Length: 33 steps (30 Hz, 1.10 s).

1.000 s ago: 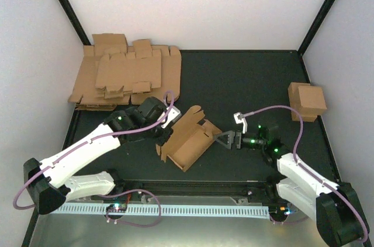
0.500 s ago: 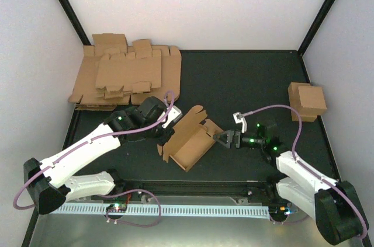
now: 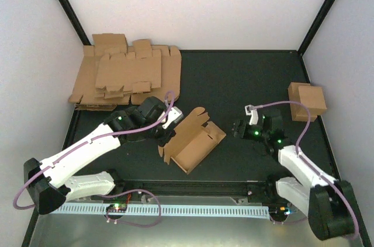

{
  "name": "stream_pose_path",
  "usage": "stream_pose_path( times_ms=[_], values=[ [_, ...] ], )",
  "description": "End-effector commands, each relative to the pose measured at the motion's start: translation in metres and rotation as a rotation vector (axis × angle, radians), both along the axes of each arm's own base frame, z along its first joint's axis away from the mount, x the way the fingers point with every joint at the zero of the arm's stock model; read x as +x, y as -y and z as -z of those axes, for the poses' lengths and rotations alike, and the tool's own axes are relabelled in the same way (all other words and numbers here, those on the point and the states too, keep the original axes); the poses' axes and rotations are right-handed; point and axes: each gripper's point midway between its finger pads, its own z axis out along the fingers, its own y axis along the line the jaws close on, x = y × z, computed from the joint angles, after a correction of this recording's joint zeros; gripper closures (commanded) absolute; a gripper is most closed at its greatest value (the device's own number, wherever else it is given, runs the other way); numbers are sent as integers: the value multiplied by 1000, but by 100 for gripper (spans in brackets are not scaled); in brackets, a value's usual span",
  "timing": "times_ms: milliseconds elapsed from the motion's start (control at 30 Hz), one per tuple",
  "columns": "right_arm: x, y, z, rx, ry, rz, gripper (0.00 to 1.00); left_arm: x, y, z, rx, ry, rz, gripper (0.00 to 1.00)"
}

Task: Fold the paper box

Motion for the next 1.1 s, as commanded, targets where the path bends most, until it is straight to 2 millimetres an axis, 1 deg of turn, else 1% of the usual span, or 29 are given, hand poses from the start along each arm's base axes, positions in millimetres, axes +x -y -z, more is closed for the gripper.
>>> stream_pose_path(
  times_ms=[0,67,133,233,400,567,800,933,1067],
  values=[
    [17,10,20,3,-100,43,19,-4,8,-15,-60,15,36,98],
    [19,5,27,38,-166,13,27,-5,8,-17,-66,15,39,98],
    [21,-2,28,91,-201,-24,33,-5,9,-17,-68,13,41,98],
    [24,-8,29,142,-228,-45,38,-5,8,-16,-69,11,40,99],
    [17,-20,25,240,-275,-127,41,-4,11,-17,-78,11,45,98],
    [9,-25,22,292,-296,-177,41,-1,14,-16,-77,13,44,98],
    [-3,-32,15,304,-292,-235,41,1,16,-15,-72,7,44,98],
    [-12,-41,18,290,-304,-279,43,3,17,-16,-76,11,36,98],
    [-20,-47,25,258,-315,-300,43,6,17,-15,-67,10,20,98]
  ],
)
